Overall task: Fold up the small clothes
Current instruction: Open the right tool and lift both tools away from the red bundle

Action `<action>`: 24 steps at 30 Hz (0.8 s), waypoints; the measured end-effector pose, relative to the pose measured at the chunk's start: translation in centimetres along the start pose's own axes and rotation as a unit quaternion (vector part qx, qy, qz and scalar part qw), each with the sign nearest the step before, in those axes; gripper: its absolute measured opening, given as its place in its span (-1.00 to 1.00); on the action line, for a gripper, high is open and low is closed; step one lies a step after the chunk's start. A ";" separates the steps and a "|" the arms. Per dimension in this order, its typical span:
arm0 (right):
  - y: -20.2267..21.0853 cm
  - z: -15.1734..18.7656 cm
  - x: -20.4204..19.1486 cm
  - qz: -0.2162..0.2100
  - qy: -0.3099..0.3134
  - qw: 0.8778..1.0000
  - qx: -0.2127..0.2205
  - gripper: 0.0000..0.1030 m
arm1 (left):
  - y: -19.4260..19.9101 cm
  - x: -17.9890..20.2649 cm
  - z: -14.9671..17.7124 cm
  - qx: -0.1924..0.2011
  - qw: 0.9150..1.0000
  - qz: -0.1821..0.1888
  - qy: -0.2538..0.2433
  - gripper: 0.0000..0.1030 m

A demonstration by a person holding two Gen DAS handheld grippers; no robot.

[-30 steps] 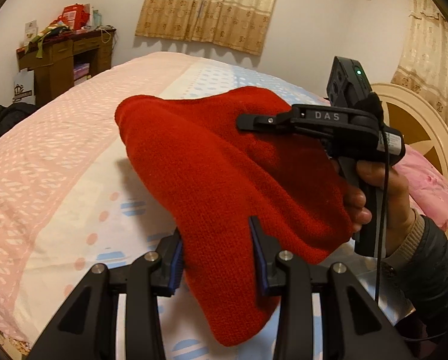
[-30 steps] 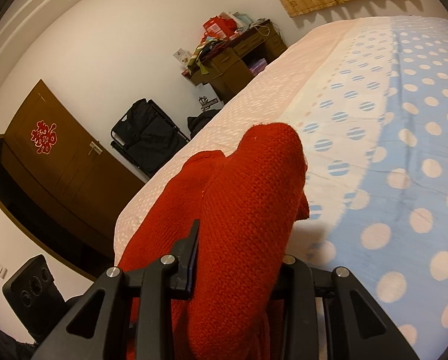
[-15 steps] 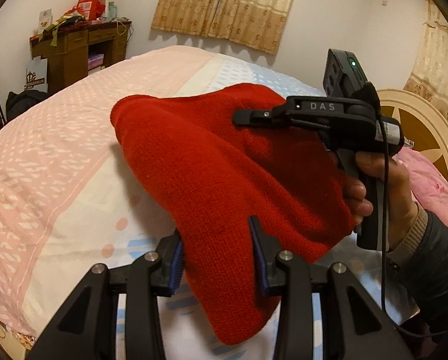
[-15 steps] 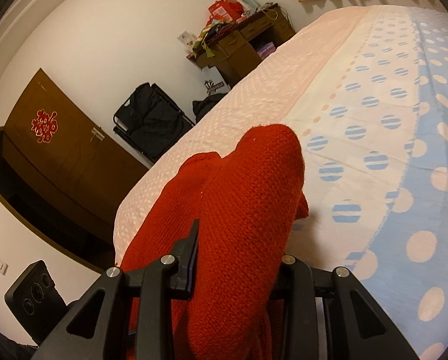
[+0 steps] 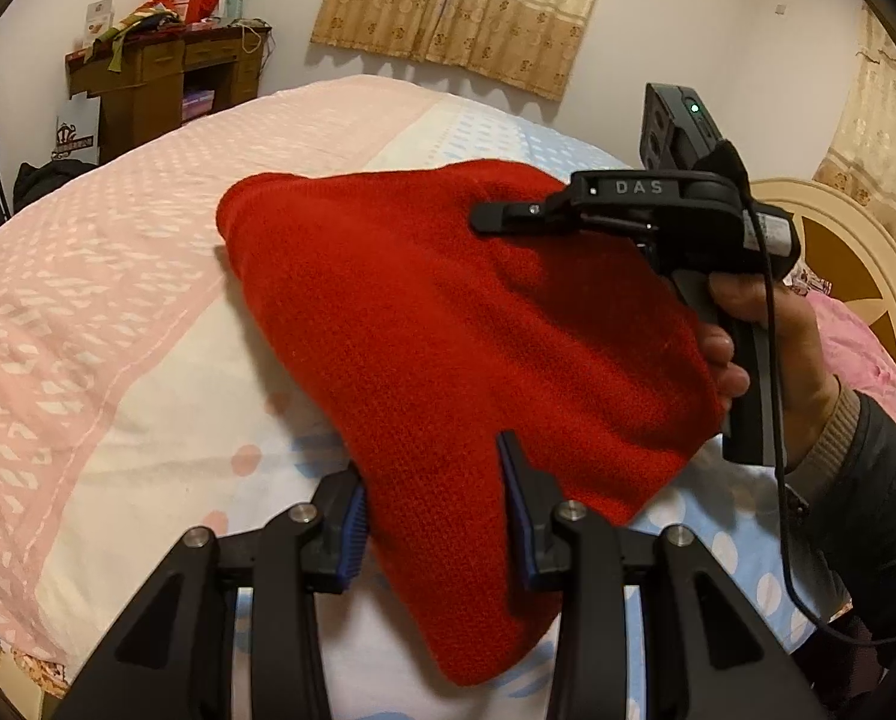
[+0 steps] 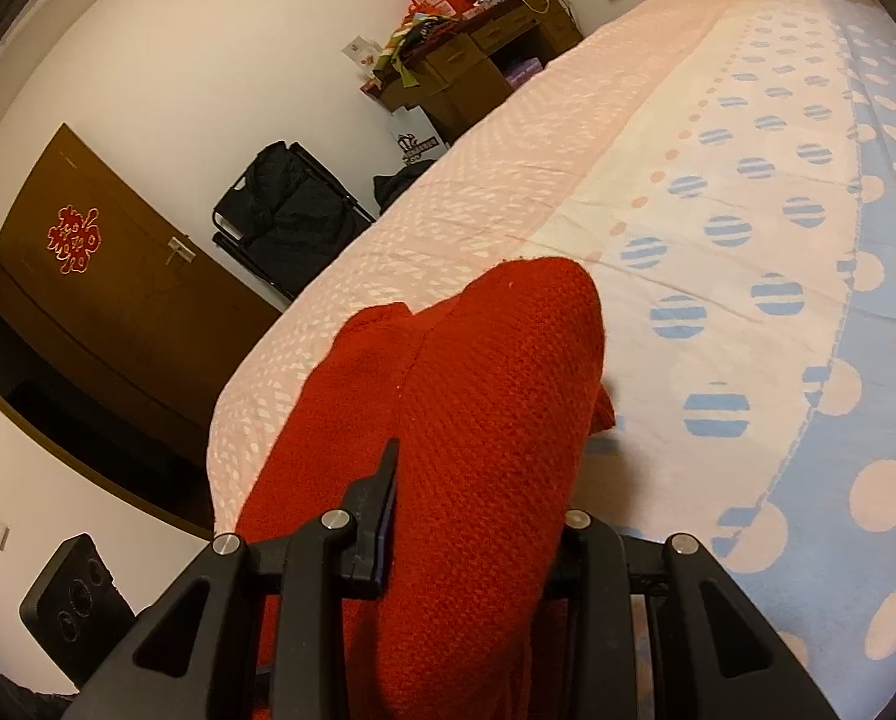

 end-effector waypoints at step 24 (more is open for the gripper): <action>4.6 7.8 -2.6 0.001 -0.014 1.000 0.021 0.15 | -0.7 -5.7 0.1 0.012 0.996 -0.052 0.069 0.63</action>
Point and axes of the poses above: each gripper's, at about its wrist camera, not at the fingertips, and y roughly against the way its jaws point, x to its right, z to its underside, the point moved 10 cm from there along -y, roughly the way its jaws point, and after that the axes turned 13 degrees about -z, right-handed, at the moved point
